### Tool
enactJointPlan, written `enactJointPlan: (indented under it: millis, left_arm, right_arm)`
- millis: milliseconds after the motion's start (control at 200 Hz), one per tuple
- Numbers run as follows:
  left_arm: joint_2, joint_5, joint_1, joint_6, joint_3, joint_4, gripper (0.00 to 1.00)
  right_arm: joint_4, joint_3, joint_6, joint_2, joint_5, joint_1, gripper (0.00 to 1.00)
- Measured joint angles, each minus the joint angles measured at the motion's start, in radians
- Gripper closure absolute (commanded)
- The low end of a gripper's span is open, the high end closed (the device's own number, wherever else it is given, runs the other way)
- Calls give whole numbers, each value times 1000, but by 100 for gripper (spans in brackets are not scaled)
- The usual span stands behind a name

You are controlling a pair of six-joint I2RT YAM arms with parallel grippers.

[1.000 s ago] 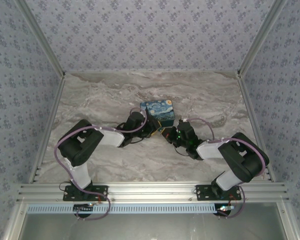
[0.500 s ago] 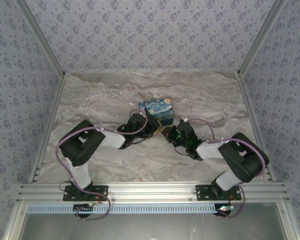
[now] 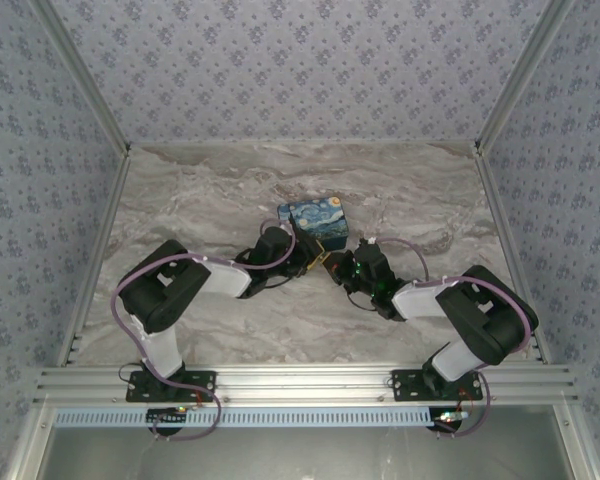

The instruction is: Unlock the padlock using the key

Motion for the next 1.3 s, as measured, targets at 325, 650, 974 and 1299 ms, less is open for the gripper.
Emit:
enactJointPlan:
  millis: [325,650,974,1299]
  left_arm:
    - [0,-5,-4,-2,22,-44,88]
    - [0,4,-7,-18,24,-40,100]
    - [-18,0,-5,-6,25,-86,100]
    - [-48,0,3,-11,25,-156,100]
  right_arm:
    - [0,0,21,-3,13,0,100]
    - [-53,-11,5,-57,26,-2,82]
    - [-205,-14,-164,-183,29,-14,59]
    - [-454,-12,-629,-443,113,-18,50]
